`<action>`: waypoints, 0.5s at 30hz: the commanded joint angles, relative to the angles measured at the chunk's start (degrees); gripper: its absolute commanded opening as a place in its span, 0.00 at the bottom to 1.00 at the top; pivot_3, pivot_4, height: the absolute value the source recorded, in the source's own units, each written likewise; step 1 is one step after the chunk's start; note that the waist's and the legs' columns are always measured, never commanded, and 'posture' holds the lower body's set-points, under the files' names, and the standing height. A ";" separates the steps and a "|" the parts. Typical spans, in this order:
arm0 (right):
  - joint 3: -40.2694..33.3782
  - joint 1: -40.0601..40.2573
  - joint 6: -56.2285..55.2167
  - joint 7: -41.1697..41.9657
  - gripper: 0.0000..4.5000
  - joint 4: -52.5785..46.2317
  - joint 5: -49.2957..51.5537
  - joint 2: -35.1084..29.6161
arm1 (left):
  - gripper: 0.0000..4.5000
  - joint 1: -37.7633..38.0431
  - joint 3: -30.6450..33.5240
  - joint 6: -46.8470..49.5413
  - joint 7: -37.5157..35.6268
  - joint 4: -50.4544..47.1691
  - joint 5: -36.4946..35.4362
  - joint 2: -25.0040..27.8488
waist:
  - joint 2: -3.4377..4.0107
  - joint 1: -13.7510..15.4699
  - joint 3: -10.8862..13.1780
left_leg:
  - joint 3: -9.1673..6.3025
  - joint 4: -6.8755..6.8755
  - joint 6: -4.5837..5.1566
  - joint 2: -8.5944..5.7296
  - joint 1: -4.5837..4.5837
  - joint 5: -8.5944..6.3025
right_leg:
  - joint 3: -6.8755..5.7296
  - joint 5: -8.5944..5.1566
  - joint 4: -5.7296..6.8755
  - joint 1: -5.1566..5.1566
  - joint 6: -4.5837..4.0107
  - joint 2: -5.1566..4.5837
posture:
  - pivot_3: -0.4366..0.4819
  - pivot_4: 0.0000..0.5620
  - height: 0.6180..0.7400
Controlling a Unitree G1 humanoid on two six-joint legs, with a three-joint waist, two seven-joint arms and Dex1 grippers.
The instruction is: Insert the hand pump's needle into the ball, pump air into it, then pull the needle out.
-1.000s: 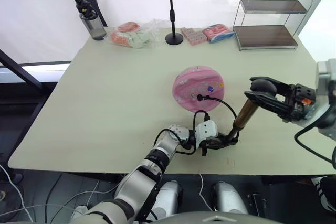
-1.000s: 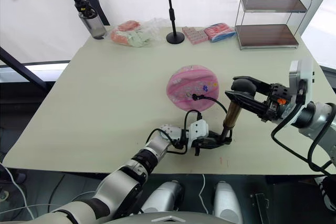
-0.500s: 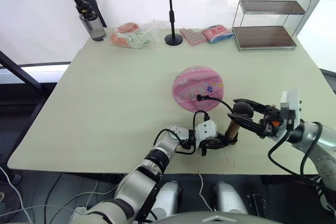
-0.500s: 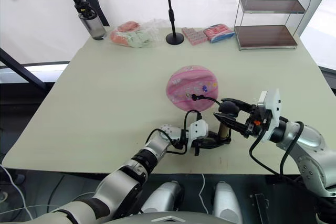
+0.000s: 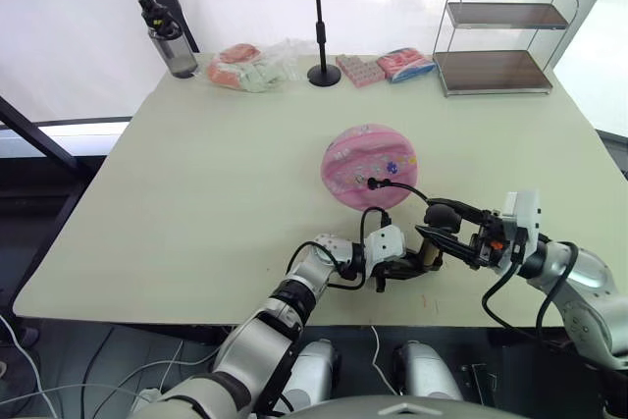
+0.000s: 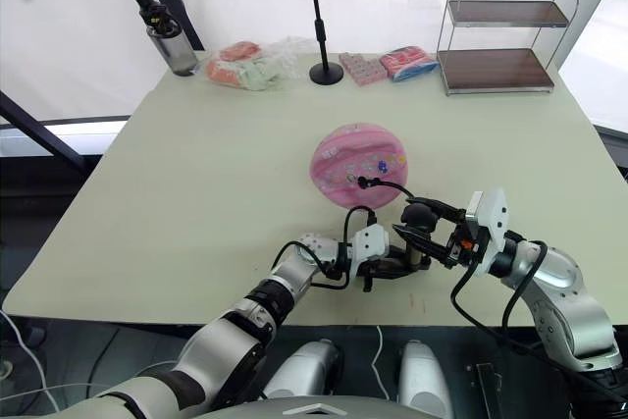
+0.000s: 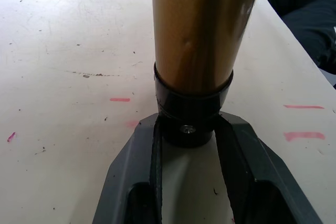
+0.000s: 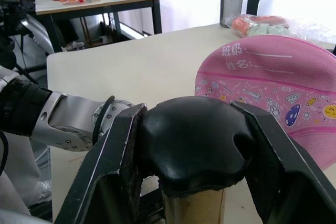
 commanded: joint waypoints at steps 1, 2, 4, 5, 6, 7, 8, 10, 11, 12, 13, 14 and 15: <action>-4.66 -2.07 5.65 -1.87 0.44 -4.73 5.26 -2.96 | 0.24 1.53 -1.19 1.20 -0.14 2.66 1.50 0.20 | 0.03 0.01 0.02 | 0.00 0.00 0.00 -0.01 -0.01 0.00 | 0.01 0.00 0.00 -0.01 0.00 -0.01 | 0.48 0.27 1.00; -5.69 -2.74 7.00 -2.41 0.44 -5.92 6.90 -3.62 | 0.24 1.61 -1.23 1.17 -0.19 2.63 1.50 0.20 | 0.03 0.04 0.03 | 0.00 0.00 0.00 -0.01 -0.04 0.00 | 0.01 0.00 0.00 -0.04 0.00 -0.01 | 0.48 0.27 1.00; -7.37 -3.93 9.21 -3.23 0.44 -7.55 9.29 -4.78 | 0.24 1.65 -1.29 1.13 -0.23 2.69 1.52 0.16 | 0.06 0.10 0.05 | -0.03 0.00 0.00 -0.01 -0.09 0.00 | -0.01 0.00 0.00 -0.08 -0.01 -0.01 | 0.48 0.27 1.00; -8.16 -4.42 10.14 -3.59 0.44 -8.30 10.27 -5.32 | 0.24 1.70 -1.33 1.11 -0.25 2.67 1.54 0.14 | 0.06 0.10 0.05 | -0.04 0.00 0.00 -0.01 -0.12 0.00 | -0.02 0.00 0.00 -0.10 -0.01 -0.02 | 0.48 0.27 1.00; -9.73 -5.61 11.69 -4.17 0.44 -9.16 12.24 -6.37 | 0.24 1.66 -1.34 1.10 -0.26 2.79 1.55 0.06 | 0.06 0.10 0.06 | -0.04 0.00 0.00 -0.01 -0.13 0.00 | -0.02 0.00 0.00 -0.10 -0.01 -0.02 | 0.48 0.27 1.00; -11.32 -6.94 13.06 -4.73 0.44 -9.79 14.25 -7.46 | 0.24 1.59 -1.37 1.08 -0.29 2.91 1.58 0.00 | 0.08 0.10 0.08 | -0.04 0.00 0.00 -0.02 -0.14 0.00 | -0.01 0.00 0.00 -0.10 -0.01 -0.03 | 0.48 0.27 1.00; -12.61 -8.07 14.38 -5.33 0.44 -10.20 16.04 -8.43 | 0.24 1.54 -1.38 1.06 -0.32 3.00 1.60 -0.05 | 0.08 0.09 0.10 | -0.03 0.00 0.00 -0.04 -0.14 0.00 | -0.01 0.01 0.00 -0.10 -0.01 -0.05 | 0.48 0.27 1.00; -14.99 -10.40 16.43 -6.61 0.44 -10.68 19.25 -10.14 | 0.24 1.53 -1.44 1.04 -0.38 3.03 1.60 -0.13 | 0.08 0.11 0.11 | -0.03 0.01 0.00 -0.03 -0.15 0.00 | -0.01 0.01 0.00 -0.11 0.00 -0.06 | 0.48 0.27 1.00; -16.17 -11.73 17.60 -7.33 0.44 -10.74 21.12 -11.06 | 0.24 1.54 -1.47 1.03 -0.40 3.04 1.62 -0.16 | 0.08 0.13 0.11 | -0.05 0.00 0.00 -0.03 -0.15 0.00 | -0.03 0.01 0.00 -0.10 0.00 -0.06 | 0.48 0.27 1.00; -17.10 -12.95 18.44 -7.95 0.44 -10.69 22.55 -11.78 | 0.24 1.54 -1.49 1.02 -0.41 3.06 1.63 -0.19 | 0.08 0.17 0.11 | -0.05 0.01 0.00 -0.03 -0.15 0.00 | -0.04 0.01 -0.01 -0.11 0.00 -0.06 | 0.48 0.27 1.00; -18.06 -14.34 19.34 -8.62 0.44 -10.47 24.00 -12.57 | 0.24 1.52 -1.51 1.02 -0.42 3.11 1.65 -0.23 | 0.09 0.18 0.12 | -0.07 0.00 0.00 -0.03 -0.17 0.00 | -0.05 0.01 -0.01 -0.11 0.00 -0.06 | 0.48 0.27 1.00; -18.79 -15.50 20.10 -9.16 0.44 -10.26 25.20 -13.27 | 0.24 1.51 -1.53 1.01 -0.43 3.16 1.68 -0.26 | 0.09 0.19 0.12 | -0.06 0.00 0.01 -0.03 -0.18 0.00 | -0.05 0.01 -0.01 -0.11 -0.01 -0.06 | 0.48 0.27 1.00; -19.38 -16.46 20.95 -9.74 0.44 -10.06 26.39 -13.93 | 0.24 1.49 -1.54 0.99 -0.44 3.21 1.69 -0.28 | 0.08 0.22 0.13 | -0.05 0.00 0.00 -0.04 -0.19 0.00 | -0.05 0.01 -0.02 -0.12 0.00 -0.08 | 0.48 0.27 1.00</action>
